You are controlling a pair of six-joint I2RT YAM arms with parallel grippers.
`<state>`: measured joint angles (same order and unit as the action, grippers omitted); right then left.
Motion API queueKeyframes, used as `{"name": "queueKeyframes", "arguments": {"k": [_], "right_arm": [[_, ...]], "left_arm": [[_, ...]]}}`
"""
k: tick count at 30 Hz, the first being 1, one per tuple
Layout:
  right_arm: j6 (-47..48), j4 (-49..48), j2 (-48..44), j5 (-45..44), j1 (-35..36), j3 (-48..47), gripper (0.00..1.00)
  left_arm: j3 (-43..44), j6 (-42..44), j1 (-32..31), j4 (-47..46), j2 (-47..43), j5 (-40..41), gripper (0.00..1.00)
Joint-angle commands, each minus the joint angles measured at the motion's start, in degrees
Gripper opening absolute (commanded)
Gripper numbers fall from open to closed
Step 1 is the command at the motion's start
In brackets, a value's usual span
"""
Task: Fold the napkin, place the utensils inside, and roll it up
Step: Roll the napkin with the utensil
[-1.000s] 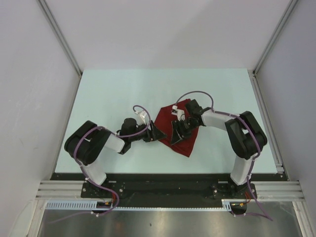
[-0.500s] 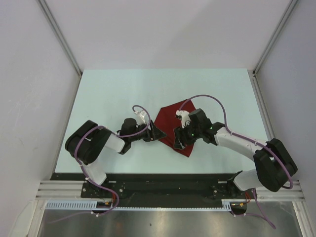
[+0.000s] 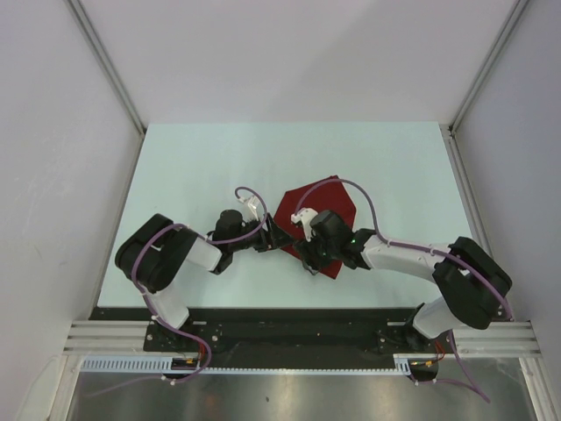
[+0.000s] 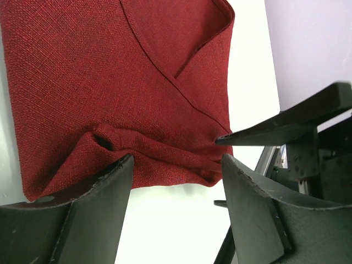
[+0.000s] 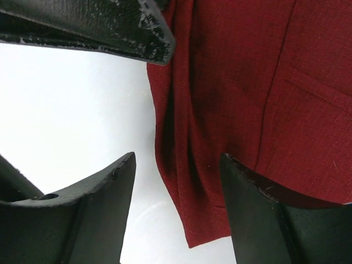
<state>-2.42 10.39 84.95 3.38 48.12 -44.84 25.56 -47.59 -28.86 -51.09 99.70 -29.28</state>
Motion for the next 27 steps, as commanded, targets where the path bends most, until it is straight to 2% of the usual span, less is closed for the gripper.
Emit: {"name": "queueKeyframes", "arguments": {"k": [1,11,14,17,20,23,27], "right_arm": [[0.9,-2.2,1.9,-5.7,2.0,0.1,0.66],[-5.1,3.3,8.4,-13.7,4.3,-3.8,0.57],[-7.1,5.3,9.7,-15.2,5.1,-4.6,0.44],[-7.7,7.1,10.4,-14.6,5.8,-5.2,0.21],[-7.6,9.5,10.9,-13.3,6.8,-6.7,0.08],[-7.2,12.4,11.5,-8.5,7.2,-8.6,0.00],[-7.0,14.7,12.2,2.5,6.6,-10.9,0.00]], "left_arm": [[0.4,1.3,0.6,3.8,-0.9,3.1,0.72],[0.6,1.4,0.6,4.8,-2.4,3.1,0.72],[0.7,1.4,0.7,4.9,-2.9,3.1,0.72],[0.7,1.6,0.7,5.6,-4.5,3.0,0.72],[0.8,2.4,1.3,7.8,-7.1,3.3,0.74],[0.5,3.2,2.4,9.9,-10.1,3.4,0.75],[0.7,6.5,3.5,15.8,-15.8,5.2,0.78]]}}
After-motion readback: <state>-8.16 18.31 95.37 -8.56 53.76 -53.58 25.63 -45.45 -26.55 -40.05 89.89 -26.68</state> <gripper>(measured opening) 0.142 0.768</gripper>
